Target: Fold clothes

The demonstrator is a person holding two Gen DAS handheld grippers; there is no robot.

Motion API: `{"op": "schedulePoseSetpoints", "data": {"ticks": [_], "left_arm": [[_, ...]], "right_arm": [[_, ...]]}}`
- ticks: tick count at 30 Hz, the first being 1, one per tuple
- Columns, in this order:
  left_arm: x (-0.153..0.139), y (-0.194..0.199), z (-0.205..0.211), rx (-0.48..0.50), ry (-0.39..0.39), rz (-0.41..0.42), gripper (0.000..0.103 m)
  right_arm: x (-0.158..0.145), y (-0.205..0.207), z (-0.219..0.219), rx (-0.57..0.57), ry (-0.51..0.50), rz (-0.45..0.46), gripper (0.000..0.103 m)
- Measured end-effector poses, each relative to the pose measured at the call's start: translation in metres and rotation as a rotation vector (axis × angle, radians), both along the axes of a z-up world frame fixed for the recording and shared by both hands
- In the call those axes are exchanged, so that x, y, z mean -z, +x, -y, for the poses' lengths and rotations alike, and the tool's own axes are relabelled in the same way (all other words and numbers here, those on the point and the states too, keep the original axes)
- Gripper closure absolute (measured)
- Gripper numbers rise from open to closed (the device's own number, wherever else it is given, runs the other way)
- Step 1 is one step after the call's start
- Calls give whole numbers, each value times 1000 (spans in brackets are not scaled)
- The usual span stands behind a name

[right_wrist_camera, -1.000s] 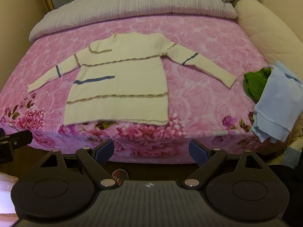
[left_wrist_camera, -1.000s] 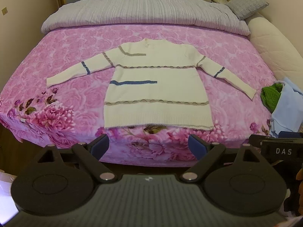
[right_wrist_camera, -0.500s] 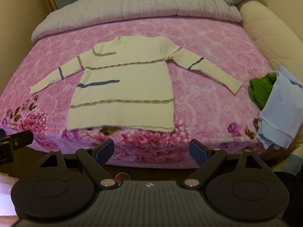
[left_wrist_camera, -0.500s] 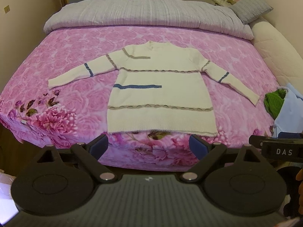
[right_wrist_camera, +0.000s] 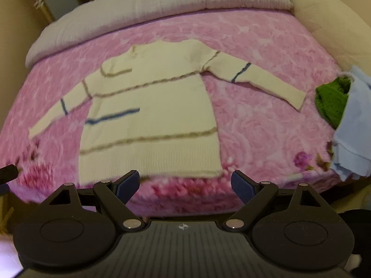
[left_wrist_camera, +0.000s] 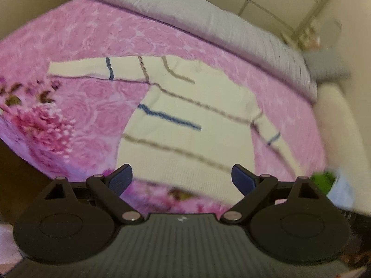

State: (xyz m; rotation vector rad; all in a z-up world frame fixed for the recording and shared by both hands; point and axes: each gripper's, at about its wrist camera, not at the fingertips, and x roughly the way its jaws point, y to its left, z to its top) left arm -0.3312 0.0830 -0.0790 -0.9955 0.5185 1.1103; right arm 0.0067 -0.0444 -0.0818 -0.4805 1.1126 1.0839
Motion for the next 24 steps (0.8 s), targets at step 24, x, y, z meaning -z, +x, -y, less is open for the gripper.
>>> {"op": "schedulePoseSetpoints", "data": {"ticks": [24], "left_arm": [[273, -223, -327, -677, -123, 271, 27]], "right_arm": [[203, 32, -269, 273, -141, -73, 15]]}}
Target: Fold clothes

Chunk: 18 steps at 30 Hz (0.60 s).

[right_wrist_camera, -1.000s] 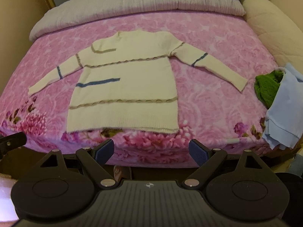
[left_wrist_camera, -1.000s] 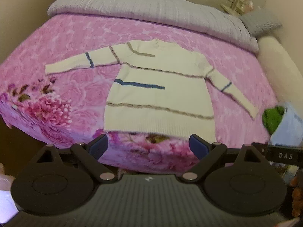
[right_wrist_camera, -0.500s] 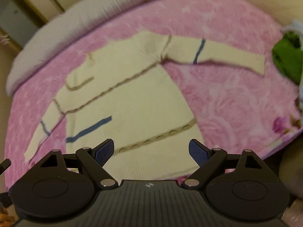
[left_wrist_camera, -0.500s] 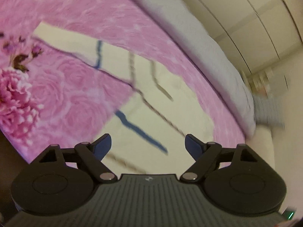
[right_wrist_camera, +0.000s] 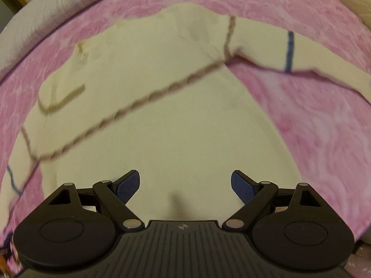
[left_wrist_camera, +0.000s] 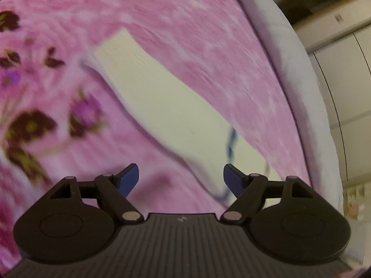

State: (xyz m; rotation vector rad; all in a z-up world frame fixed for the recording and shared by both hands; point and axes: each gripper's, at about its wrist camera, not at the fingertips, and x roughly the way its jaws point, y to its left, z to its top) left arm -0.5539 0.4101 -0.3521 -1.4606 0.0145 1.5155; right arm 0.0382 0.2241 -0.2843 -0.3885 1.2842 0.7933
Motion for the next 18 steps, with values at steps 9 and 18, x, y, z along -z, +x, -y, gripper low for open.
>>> {"op": "schedulePoseSetpoints", "data": {"ticks": [9, 18], "left_arm": [[16, -19, -19, -55, 52, -71, 16], [1, 6, -42, 15, 139, -166, 98]], "right_arm": [[25, 24, -44, 20, 10, 95, 15], [34, 48, -28, 59, -26, 113, 15]]}}
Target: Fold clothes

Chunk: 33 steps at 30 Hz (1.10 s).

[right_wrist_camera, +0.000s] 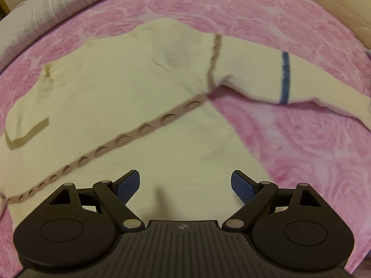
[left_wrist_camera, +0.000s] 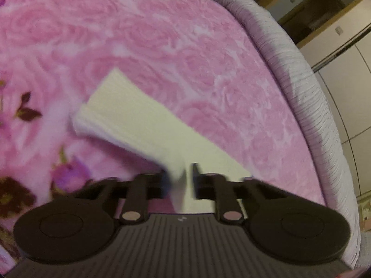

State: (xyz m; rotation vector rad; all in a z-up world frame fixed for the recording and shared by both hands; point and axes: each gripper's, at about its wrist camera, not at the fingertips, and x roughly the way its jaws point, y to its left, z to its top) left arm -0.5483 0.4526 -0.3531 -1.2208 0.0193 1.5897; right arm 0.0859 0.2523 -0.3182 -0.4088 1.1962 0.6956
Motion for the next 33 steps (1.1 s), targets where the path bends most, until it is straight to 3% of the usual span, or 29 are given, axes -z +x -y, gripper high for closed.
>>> {"op": "schedulePoseSetpoints", "data": {"ticks": [4, 6, 9, 12, 14, 16, 21, 24, 28, 33], "left_arm": [[-66, 67, -3, 201, 186, -105, 98], [-98, 118, -1, 344, 289, -108, 98], [-131, 213, 13, 588, 408, -48, 98], [-130, 308, 35, 808, 400, 55, 90], [-109, 354, 48, 892, 312, 80, 74], [-86, 384, 58, 937, 197, 86, 73], [-51, 366, 65, 902, -3, 32, 73], [-44, 338, 52, 854, -69, -29, 72], [-48, 315, 33, 810, -86, -103, 71], [-51, 287, 9, 759, -99, -116, 68]], "right_arm": [[1, 22, 15, 39, 5, 4, 15], [0, 35, 24, 66, 11, 2, 15], [-4, 56, 39, 99, 31, -3, 15], [-7, 80, 51, 125, 47, -1, 15], [-8, 95, 57, 145, 59, -1, 15], [-9, 110, 62, 157, 76, 0, 15], [-8, 136, 67, 144, 167, -40, 16], [-2, 138, 54, 90, 249, -149, 34], [12, 127, 13, -5, 359, -330, 61], [44, 106, -46, -15, 413, -487, 61]]}}
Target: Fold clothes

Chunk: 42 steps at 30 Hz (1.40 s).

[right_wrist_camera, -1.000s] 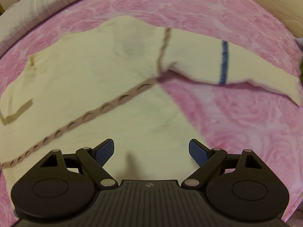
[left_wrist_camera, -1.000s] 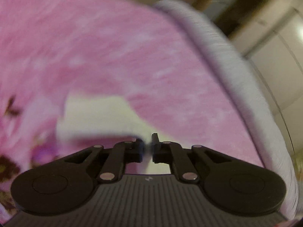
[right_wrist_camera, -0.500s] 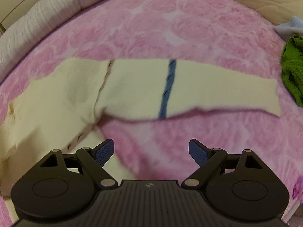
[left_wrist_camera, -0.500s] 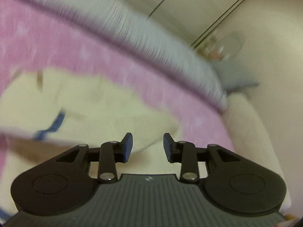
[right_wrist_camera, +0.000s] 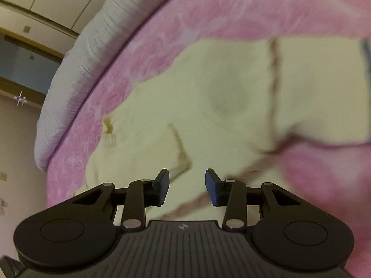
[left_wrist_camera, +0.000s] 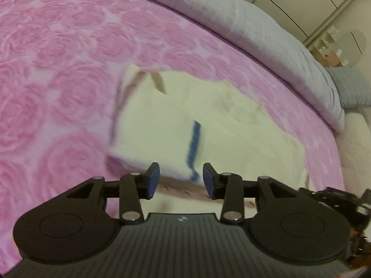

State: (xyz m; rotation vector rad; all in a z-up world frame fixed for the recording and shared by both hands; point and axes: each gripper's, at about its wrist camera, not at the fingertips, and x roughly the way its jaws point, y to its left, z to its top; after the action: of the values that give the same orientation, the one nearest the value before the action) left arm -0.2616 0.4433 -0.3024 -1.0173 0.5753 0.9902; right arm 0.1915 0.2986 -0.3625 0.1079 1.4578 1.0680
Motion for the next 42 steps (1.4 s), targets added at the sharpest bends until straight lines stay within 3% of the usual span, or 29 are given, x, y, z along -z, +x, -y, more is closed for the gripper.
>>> {"op": "schedulePoseSetpoints", "data": {"ticks": [3, 6, 7, 8, 14, 18, 21, 22, 24, 25, 27, 28, 30, 31, 34, 38, 42], "left_arm": [[2, -15, -13, -22, -9, -7, 66], [7, -24, -24, -34, -20, -15, 65], [9, -27, -27, -37, -24, -17, 65], [11, -28, -30, -41, -29, -15, 66], [12, -14, -35, 28, -12, 23, 75], [20, 11, -35, 105, -3, 26, 76], [34, 29, -36, 139, -22, -14, 76], [38, 34, -36, 151, -27, -40, 76], [40, 42, -34, 165, -27, -100, 77], [39, 44, -32, 169, -23, -116, 77], [34, 48, -25, 177, -27, -150, 77], [32, 50, -21, 180, -32, -171, 77], [29, 55, -11, 186, -49, -200, 77], [28, 59, -4, 189, -60, -206, 76], [25, 70, 15, 193, -86, -207, 76], [23, 86, 39, 198, -107, -207, 74], [21, 104, 50, 208, -96, -199, 74]], "right_arm": [[26, -9, -25, 45, -32, -63, 58], [37, -18, -40, 74, -19, -53, 60], [37, -20, -45, 72, -3, -33, 75], [33, -22, -50, 55, 10, -5, 87], [-34, -18, -36, 15, 256, 206, 90], [-32, 7, -6, 113, 162, 280, 90], [0, 18, -2, 110, 48, 216, 86], [8, 18, -2, 97, 13, 215, 78], [12, 15, -4, 60, -48, 261, 85], [10, 15, -1, 68, -52, 281, 81], [-1, 21, 14, 131, -62, 315, 68], [-4, 25, 24, 164, -65, 318, 68], [-6, 36, 51, 235, -62, 259, 66], [-6, 42, 65, 274, -73, 230, 60], [-1, 67, 126, 427, -121, 128, 59], [9, 103, 225, 729, -139, 33, 56], [26, 132, 297, 1029, -39, -61, 56]]}}
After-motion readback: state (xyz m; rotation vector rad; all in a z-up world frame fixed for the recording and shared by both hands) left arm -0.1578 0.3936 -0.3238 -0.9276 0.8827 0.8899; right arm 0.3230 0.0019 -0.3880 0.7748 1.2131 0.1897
